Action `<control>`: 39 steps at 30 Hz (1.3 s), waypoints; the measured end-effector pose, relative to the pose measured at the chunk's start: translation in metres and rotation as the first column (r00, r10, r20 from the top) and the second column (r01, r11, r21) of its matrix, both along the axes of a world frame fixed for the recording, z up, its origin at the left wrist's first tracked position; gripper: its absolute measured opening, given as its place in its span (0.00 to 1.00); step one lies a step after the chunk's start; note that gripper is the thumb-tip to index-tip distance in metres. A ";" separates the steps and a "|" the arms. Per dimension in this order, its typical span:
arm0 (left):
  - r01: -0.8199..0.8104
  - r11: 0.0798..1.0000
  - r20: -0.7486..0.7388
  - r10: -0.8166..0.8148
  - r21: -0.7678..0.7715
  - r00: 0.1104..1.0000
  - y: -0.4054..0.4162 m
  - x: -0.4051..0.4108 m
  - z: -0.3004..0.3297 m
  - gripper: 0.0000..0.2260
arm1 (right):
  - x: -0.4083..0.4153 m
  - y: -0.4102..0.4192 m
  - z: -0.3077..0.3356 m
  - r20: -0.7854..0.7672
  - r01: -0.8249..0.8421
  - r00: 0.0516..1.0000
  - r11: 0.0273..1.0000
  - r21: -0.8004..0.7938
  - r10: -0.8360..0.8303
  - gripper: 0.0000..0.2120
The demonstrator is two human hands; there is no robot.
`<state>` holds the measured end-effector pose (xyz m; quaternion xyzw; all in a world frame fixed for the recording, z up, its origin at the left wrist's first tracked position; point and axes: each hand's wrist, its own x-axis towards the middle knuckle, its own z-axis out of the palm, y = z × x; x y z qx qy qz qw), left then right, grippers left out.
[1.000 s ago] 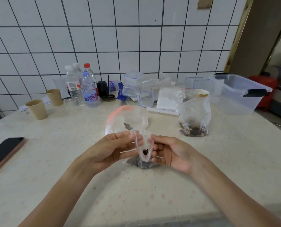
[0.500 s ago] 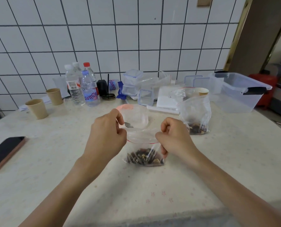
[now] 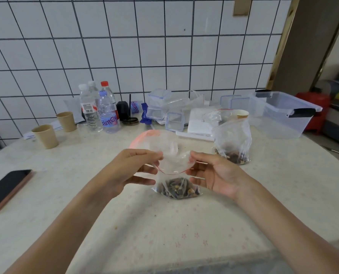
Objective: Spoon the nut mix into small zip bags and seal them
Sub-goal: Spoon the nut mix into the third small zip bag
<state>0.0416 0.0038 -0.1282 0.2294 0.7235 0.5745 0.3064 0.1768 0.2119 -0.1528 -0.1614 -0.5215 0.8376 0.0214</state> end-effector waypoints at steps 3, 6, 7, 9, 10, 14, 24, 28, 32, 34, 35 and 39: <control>-0.116 0.990 -0.103 0.124 0.074 0.987 0.002 0.000 0.001 0.09 | -0.003 -0.003 0.003 -0.015 0.099 0.995 0.979 0.181 -0.097 0.07; -0.231 0.972 -0.370 0.231 0.045 0.900 0.004 0.000 0.003 0.04 | -0.006 -0.009 0.006 -0.129 0.295 0.955 0.814 0.501 -0.267 0.14; -0.264 0.964 -0.524 0.228 0.006 0.821 0.005 0.001 0.004 0.05 | -0.007 -0.012 0.007 -0.212 0.364 0.930 0.674 0.643 -0.301 0.14; -0.343 0.937 -0.814 0.145 -0.070 0.563 0.006 0.004 0.004 0.06 | -0.009 -0.018 0.008 -0.382 0.447 0.887 0.273 0.852 -0.260 0.17; -0.377 0.920 -0.889 0.083 -0.105 0.450 0.005 0.005 0.004 0.05 | -0.010 -0.020 0.008 -0.422 0.455 0.878 0.119 0.883 -0.225 0.17; -0.387 0.891 -0.860 -0.008 -0.238 0.510 0.004 0.002 0.007 0.06 | -0.009 -0.015 0.017 -0.234 0.311 0.933 0.288 0.906 -0.274 0.03; -0.234 0.972 -0.720 0.152 -0.015 0.678 0.006 0.009 0.020 0.06 | -0.001 -0.011 0.036 -0.065 0.149 0.989 0.870 0.471 -0.134 0.08; -0.311 0.948 -0.914 0.065 -0.069 0.400 0.008 0.011 0.028 0.05 | -0.002 -0.019 0.039 -0.252 0.321 0.943 0.391 0.862 -0.219 0.09; -0.341 0.930 -0.952 -0.033 -0.141 0.305 0.004 0.002 0.048 0.09 | 0.000 -0.019 0.057 -0.361 0.370 0.923 0.054 0.927 -0.130 0.08; -0.274 0.944 -0.933 -0.081 -0.185 0.351 0.000 -0.004 0.059 0.10 | 0.003 -0.013 0.069 -0.316 0.321 0.945 0.065 0.945 -0.086 0.07; -0.215 0.957 -0.923 -0.106 -0.196 0.369 -0.002 -0.006 0.062 0.10 | 0.004 -0.011 0.073 -0.291 0.295 0.955 0.066 0.953 -0.058 0.07; 0.102 0.972 -0.925 -0.233 -0.212 0.300 -0.016 -0.002 0.068 0.09 | 0.018 -0.011 0.076 -0.408 0.404 0.901 0.059 0.913 0.147 0.04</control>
